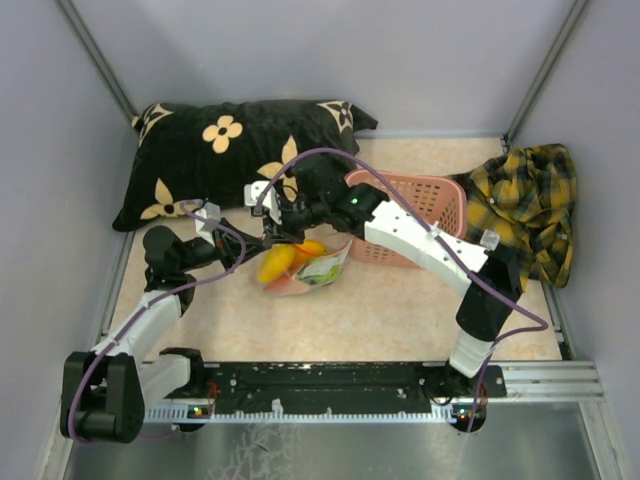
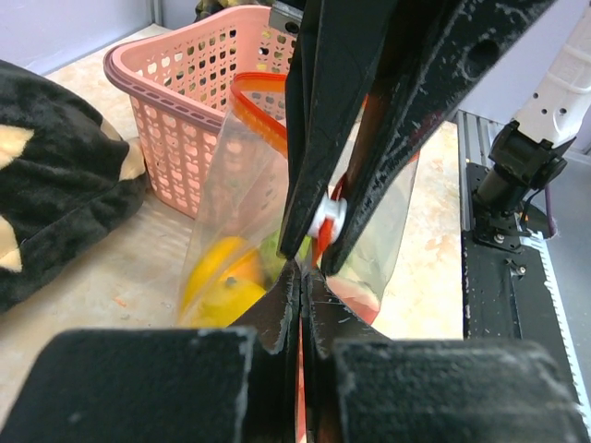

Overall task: Place the food in the zip-top bag and seal the zipper
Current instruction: Zip the zipper food storage bag at the center of the board.

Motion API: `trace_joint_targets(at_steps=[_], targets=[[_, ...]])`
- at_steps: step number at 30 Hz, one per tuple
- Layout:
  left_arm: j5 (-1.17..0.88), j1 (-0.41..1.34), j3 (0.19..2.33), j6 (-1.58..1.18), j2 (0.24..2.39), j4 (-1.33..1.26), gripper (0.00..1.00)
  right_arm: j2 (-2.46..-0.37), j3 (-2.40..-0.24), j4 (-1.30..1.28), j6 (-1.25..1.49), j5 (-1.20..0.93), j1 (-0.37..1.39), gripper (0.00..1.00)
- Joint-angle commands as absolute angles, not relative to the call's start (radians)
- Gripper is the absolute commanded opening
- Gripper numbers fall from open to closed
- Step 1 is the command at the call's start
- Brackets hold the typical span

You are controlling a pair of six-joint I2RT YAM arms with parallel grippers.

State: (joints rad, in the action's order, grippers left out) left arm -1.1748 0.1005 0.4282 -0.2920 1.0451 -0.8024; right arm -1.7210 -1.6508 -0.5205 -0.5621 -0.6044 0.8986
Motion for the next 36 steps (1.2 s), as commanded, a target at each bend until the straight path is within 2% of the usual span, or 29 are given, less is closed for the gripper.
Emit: trace_joint_targets(at_steps=[1, 9, 13, 18, 22, 32, 36], targets=[[-1.193, 0.105, 0.452, -0.277, 1.032, -0.811, 0.00, -1.606, -1.648, -0.499, -0.551, -0.571, 0.858, 0.00], [-1.176, 0.104, 0.454, -0.291, 1.027, -0.816, 0.00, -1.554, -1.597, -0.504, -0.559, -0.570, 0.836, 0.00], [-1.204, 0.104, 0.442, -0.331, 1.023, -0.886, 0.10, -1.572, -1.607, -0.498, -0.544, -0.607, 0.837, 0.00], [-1.222, 0.114, 0.429, -0.379, 1.026, -0.955, 0.33, -1.589, -1.623, -0.494, -0.523, -0.624, 0.842, 0.00], [-1.212, 0.127, 0.438, -0.379, 1.027, -0.957, 0.39, -1.606, -1.644, -0.513, -0.534, -0.618, 0.859, 0.00], [-1.164, 0.133, 0.498, -0.280, 1.038, -0.795, 0.38, -1.615, -1.660, -0.528, -0.546, -0.625, 0.881, 0.00], [-1.182, 0.148, 0.509, -0.266, 1.055, -0.784, 0.29, -1.622, -1.675, -0.536, -0.547, -0.627, 0.887, 0.00]])
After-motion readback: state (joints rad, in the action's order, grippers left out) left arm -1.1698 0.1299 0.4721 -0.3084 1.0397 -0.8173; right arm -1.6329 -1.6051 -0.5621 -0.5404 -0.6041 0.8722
